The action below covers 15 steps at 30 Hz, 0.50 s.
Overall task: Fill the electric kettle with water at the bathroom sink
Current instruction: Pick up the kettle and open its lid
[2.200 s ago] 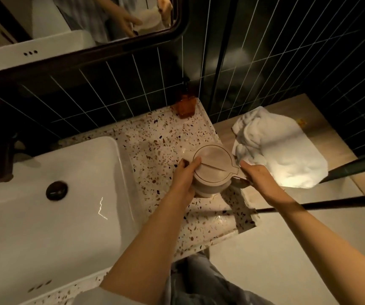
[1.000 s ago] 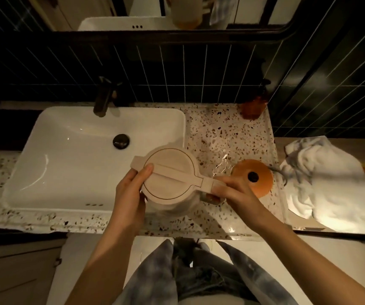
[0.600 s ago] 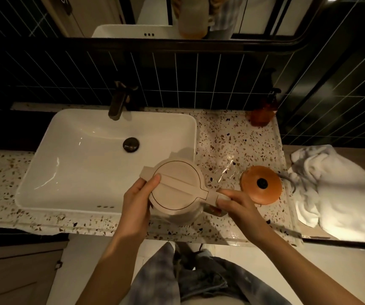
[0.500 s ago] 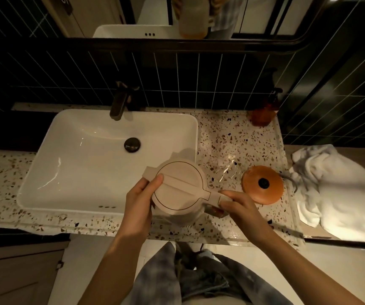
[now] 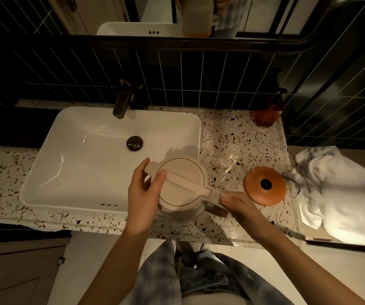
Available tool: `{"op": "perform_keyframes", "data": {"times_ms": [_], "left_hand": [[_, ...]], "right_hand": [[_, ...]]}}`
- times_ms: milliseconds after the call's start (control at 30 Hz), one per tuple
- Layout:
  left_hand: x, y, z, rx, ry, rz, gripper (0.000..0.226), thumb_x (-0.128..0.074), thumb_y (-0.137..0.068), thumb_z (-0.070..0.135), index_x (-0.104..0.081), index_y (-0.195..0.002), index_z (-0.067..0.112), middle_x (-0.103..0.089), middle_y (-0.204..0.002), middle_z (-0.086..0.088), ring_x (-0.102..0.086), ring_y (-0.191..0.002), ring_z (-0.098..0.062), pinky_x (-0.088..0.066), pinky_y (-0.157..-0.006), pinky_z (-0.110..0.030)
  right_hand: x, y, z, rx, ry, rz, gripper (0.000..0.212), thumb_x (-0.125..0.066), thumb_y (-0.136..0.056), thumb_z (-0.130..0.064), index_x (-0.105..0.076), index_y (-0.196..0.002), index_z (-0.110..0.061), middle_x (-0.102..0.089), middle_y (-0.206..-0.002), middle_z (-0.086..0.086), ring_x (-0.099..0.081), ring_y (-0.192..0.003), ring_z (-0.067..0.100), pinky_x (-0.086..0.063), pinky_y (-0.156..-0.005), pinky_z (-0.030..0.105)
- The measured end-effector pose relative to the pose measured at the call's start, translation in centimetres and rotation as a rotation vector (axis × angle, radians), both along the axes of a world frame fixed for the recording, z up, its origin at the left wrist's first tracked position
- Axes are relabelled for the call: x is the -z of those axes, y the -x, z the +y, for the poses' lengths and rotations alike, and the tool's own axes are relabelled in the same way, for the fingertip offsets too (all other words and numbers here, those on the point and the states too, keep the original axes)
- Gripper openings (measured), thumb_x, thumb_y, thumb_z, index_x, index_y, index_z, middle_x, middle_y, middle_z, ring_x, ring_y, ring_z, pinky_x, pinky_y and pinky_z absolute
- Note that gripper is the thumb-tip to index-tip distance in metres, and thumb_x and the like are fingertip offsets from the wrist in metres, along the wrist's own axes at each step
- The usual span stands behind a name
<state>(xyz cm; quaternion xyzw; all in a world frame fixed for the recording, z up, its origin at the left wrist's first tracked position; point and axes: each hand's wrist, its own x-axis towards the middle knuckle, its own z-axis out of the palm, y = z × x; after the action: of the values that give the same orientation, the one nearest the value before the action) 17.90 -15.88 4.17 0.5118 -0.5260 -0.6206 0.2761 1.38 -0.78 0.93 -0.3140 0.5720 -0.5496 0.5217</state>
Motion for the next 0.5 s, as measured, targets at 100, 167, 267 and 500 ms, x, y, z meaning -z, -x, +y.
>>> {"op": "perform_keyframes", "data": {"times_ms": [100, 167, 267, 500], "left_hand": [[-0.5, 0.0, 0.1, -0.003, 0.018, -0.004, 0.050, -0.063, -0.093, 0.027, -0.046, -0.140, 0.029, -0.057, -0.138, 0.000, -0.058, -0.118, -0.011, -0.051, -0.084, -0.017], [-0.9, 0.0, 0.2, 0.012, 0.048, -0.009, 0.049, -0.063, -0.093, 0.030, -0.047, -0.139, 0.031, -0.057, -0.137, 0.002, -0.057, -0.122, -0.013, -0.052, -0.091, -0.025], [-1.4, -0.1, 0.1, -0.015, 0.119, -0.074, 0.048, -0.065, -0.092, 0.031, -0.051, -0.137, 0.032, -0.055, -0.137, 0.007, -0.050, -0.126, -0.011, -0.042, -0.109, -0.038], [-2.9, 0.3, 1.1, 0.101, 0.324, -0.065, 0.015, -0.064, -0.092, 0.032, -0.076, -0.097, 0.024, -0.048, -0.144, 0.020, -0.030, -0.142, 0.001, -0.031, -0.104, -0.018]], "right_hand": [[0.3, 0.3, 0.1, -0.011, 0.037, -0.034, 0.059, -0.050, -0.083, -0.039, -0.050, -0.071, 0.020, -0.045, -0.066, 0.021, -0.050, -0.065, 0.014, -0.041, -0.065, 0.016], [0.3, 0.4, 0.0, -0.017, 0.041, -0.045, 0.057, -0.051, -0.083, -0.037, -0.047, -0.068, 0.019, -0.043, -0.065, 0.016, -0.049, -0.062, 0.010, -0.041, -0.064, 0.015], [0.1, 0.4, -0.1, -0.018, 0.039, -0.048, 0.053, -0.051, -0.083, -0.034, -0.044, -0.063, 0.015, -0.043, -0.061, 0.006, -0.046, -0.058, 0.006, -0.040, -0.061, 0.014], [-0.3, 0.2, -0.1, -0.003, 0.000, -0.029, 0.039, -0.053, -0.078, -0.037, -0.052, -0.055, -0.006, -0.048, -0.055, -0.010, -0.047, -0.055, 0.002, -0.041, -0.060, 0.011]]}}
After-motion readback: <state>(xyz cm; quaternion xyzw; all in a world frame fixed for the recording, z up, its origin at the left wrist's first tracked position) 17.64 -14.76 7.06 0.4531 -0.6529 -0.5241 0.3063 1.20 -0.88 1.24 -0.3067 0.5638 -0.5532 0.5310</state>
